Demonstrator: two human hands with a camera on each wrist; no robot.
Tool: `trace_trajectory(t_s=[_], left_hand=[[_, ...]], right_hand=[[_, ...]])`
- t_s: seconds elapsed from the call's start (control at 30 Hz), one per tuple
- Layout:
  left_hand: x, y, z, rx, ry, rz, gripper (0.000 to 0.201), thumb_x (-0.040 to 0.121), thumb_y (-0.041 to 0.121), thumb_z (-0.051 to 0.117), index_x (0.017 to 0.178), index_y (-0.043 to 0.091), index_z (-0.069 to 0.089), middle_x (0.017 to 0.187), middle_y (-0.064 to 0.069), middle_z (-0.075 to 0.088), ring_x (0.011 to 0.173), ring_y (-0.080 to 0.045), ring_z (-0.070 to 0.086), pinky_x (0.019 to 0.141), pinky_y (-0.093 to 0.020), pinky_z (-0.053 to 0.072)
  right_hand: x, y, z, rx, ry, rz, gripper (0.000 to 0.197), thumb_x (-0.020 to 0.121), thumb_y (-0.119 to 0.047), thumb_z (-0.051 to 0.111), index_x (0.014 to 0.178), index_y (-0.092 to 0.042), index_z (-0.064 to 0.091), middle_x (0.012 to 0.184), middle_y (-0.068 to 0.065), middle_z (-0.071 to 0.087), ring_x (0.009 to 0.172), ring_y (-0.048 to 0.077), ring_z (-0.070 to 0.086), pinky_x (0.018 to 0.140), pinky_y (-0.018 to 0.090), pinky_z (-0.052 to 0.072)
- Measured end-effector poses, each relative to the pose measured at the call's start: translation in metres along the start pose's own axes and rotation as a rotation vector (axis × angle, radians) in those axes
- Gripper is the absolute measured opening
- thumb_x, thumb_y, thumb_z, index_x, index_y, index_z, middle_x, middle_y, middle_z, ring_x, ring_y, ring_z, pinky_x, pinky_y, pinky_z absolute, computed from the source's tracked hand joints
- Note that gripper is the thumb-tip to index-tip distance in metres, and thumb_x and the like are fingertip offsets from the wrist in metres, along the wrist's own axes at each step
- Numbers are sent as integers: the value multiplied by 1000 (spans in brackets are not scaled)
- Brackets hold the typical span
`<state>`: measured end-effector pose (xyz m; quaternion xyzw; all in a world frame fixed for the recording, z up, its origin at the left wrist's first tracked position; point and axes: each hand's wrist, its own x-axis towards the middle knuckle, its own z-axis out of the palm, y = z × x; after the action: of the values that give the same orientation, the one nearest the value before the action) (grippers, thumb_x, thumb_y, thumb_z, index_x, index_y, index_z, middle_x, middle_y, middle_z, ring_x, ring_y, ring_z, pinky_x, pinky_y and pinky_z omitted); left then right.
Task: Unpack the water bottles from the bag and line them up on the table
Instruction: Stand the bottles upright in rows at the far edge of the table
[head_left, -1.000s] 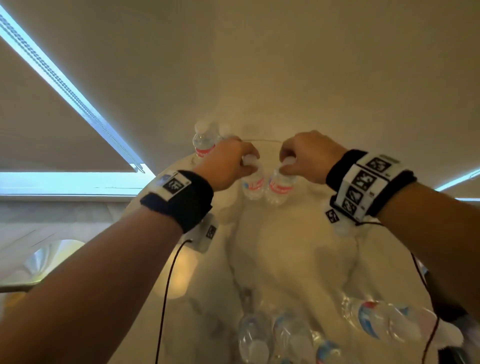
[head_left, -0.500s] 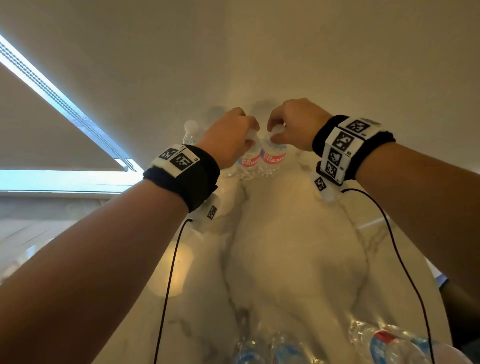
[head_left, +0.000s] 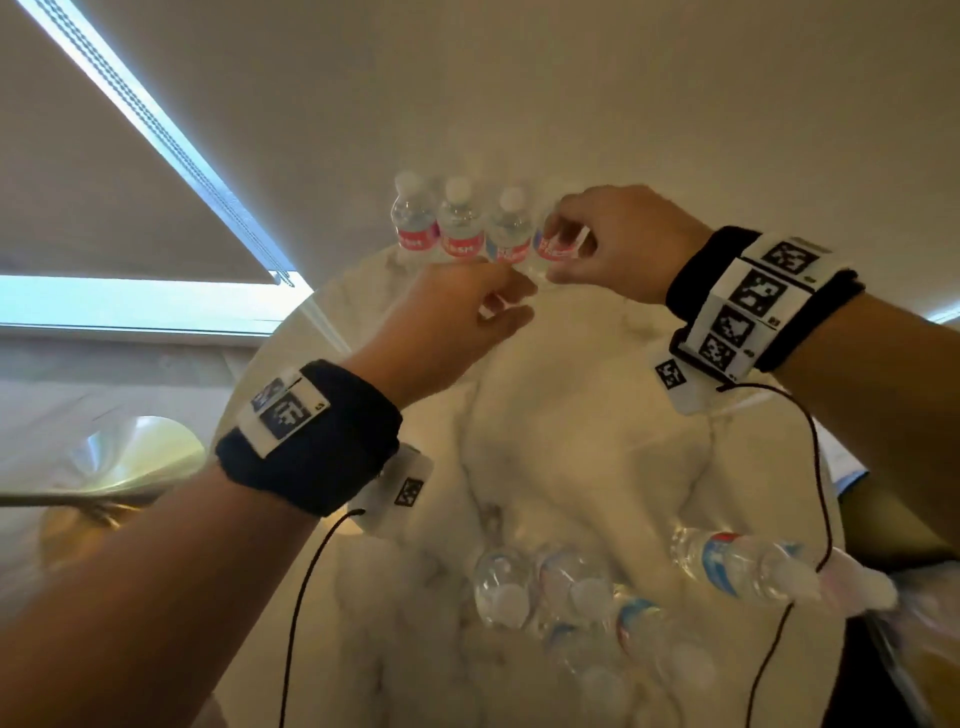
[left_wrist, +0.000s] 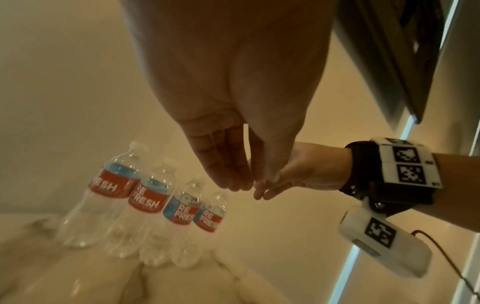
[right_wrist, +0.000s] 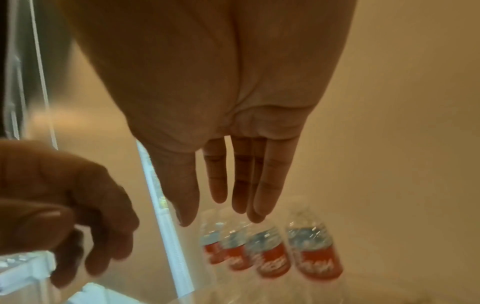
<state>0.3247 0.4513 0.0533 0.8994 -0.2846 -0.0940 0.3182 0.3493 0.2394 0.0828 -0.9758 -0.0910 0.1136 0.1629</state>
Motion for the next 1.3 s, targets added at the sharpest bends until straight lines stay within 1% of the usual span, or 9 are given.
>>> trace_trajectory(t_s=[0.13, 0.33, 0.47, 0.53, 0.63, 0.77, 0.93, 1.03, 1.3], left_hand=[[-88, 25, 11, -18, -183, 20, 21, 96, 37, 60, 113, 31, 70, 96, 18, 63, 82, 3, 60, 74, -11, 46], [-175, 34, 42, -47, -384, 15, 45, 82, 65, 63, 119, 38, 64, 113, 18, 58, 93, 4, 55, 82, -13, 49], [-192, 35, 67, 46, -348, 38, 44, 84, 50, 70, 123, 33, 58, 120, 9, 53, 97, -9, 58, 83, -24, 53], [-189, 33, 68, 22, -282, 29, 38, 86, 40, 72, 121, 26, 62, 115, 5, 55, 92, -11, 59, 81, -22, 52], [-173, 20, 55, 0, -240, -47, 37, 87, 34, 72, 121, 23, 63, 111, 7, 53, 86, -9, 58, 78, -18, 47], [-126, -15, 19, 21, -153, -120, 36, 86, 31, 75, 120, 24, 66, 104, 10, 51, 87, -12, 60, 84, -27, 53], [-40, -55, -30, 138, -25, -115, 35, 83, 24, 77, 117, 18, 69, 102, 1, 56, 93, -20, 58, 88, -29, 46], [10, -76, -50, 208, -21, -118, 37, 86, 24, 74, 121, 17, 68, 102, 1, 54, 98, -21, 57, 86, -24, 38], [68, -118, -60, 269, -70, -130, 37, 88, 21, 72, 124, 20, 66, 111, -8, 57, 99, -25, 60, 93, -39, 49]], right_hand=[[-89, -35, 26, 167, -136, -93, 34, 80, -39, 73, 107, -21, 65, 95, -5, 65, 79, 13, 62, 77, 39, 53], [-192, -58, 72, 131, -368, -134, 43, 77, -64, 56, 108, -34, 59, 96, -12, 55, 81, 7, 56, 78, 33, 50], [-213, -58, 100, -29, -439, -136, 39, 83, -48, 64, 118, -33, 52, 109, -5, 46, 85, 16, 53, 75, 29, 45], [-210, -60, 101, -40, -419, -136, 34, 86, -40, 63, 117, -30, 53, 110, -3, 45, 83, 17, 52, 74, 28, 44], [-189, -58, 88, -22, -391, -109, 30, 87, -39, 64, 114, -29, 57, 111, -4, 48, 81, 15, 52, 75, 27, 44], [-128, -55, 57, -38, -295, -109, 30, 85, -40, 66, 113, -30, 62, 102, -6, 48, 91, 16, 54, 78, 28, 44], [-27, -56, 26, -29, -138, -150, 26, 85, -31, 69, 109, -21, 68, 96, -5, 55, 88, 12, 50, 77, 26, 36], [31, -58, 22, -28, -105, -142, 24, 86, -25, 68, 108, -16, 69, 94, -3, 53, 85, 16, 51, 75, 26, 34], [111, -53, 34, -68, -80, -124, 28, 85, -23, 70, 113, -21, 68, 98, -4, 46, 88, 14, 45, 77, 27, 35]])
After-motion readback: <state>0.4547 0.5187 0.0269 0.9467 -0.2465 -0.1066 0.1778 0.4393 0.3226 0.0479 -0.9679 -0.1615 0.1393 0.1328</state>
